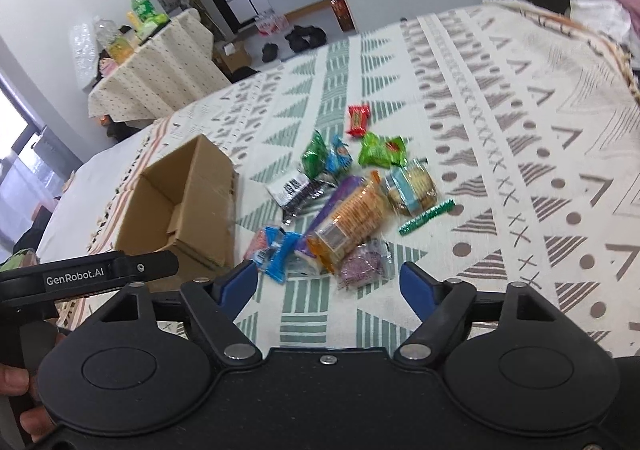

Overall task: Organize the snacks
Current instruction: 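Grasp blue candy with left gripper while right gripper grasps purple-wrapped cake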

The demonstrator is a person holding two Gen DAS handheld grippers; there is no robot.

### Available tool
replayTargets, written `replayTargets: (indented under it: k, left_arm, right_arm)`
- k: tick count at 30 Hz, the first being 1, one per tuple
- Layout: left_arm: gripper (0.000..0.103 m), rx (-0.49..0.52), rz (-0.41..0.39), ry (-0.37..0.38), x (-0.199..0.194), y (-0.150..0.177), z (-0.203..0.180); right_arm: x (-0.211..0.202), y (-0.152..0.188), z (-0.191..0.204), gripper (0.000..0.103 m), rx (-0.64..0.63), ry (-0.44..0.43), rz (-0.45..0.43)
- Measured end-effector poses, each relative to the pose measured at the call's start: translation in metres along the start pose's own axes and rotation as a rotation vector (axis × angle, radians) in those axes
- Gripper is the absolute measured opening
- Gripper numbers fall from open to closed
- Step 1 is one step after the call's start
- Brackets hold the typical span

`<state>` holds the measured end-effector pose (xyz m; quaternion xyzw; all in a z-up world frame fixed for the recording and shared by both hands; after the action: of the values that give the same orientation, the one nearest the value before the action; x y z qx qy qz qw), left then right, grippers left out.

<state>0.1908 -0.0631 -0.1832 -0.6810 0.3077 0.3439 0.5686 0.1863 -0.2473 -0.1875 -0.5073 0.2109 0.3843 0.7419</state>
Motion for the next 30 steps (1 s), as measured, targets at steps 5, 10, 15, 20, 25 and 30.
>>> replayTargets:
  k: [5, 10, 15, 20, 25, 30]
  left_arm:
    - [0.058, 0.01, 0.04, -0.001, 0.027, -0.001, -0.008]
    - [0.051, 0.019, 0.08, -0.002, 0.05, -0.002, -0.015]
    - [0.041, 0.04, 0.115, 0.009, 0.07, -0.002, -0.024]
    - [0.035, 0.076, 0.134, -0.002, 0.089, -0.003, -0.029]
    - [0.035, 0.097, 0.168, -0.025, 0.11, 0.001, -0.03]
    - [0.035, 0.108, 0.166, -0.048, 0.122, -0.003, -0.03]
  right_arm:
    - [0.024, -0.001, -0.015, 0.068, 0.034, 0.025, 0.036]
    - [0.048, 0.002, -0.026, 0.062, 0.077, 0.02, 0.074]
    - [0.069, 0.01, -0.033, 0.061, 0.11, -0.005, 0.093]
    - [0.081, 0.013, -0.028, 0.057, 0.073, 0.006, 0.107]
    - [0.093, 0.017, -0.03, 0.056, 0.079, 0.016, 0.142]
    - [0.104, 0.016, -0.034, 0.056, 0.085, 0.027, 0.151]
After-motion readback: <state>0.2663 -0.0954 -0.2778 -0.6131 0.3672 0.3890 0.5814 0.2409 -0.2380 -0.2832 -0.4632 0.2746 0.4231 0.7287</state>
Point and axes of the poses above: each gripper's, at about its wrist camera, not at the fingertips, and x roughly the way its jaws point, z to its left, y to its underside, the point moved 8 cm from there along x, roughly the way its jaws point, and after that the axes turned 2 degrees about -z, right-handed, at the moved point
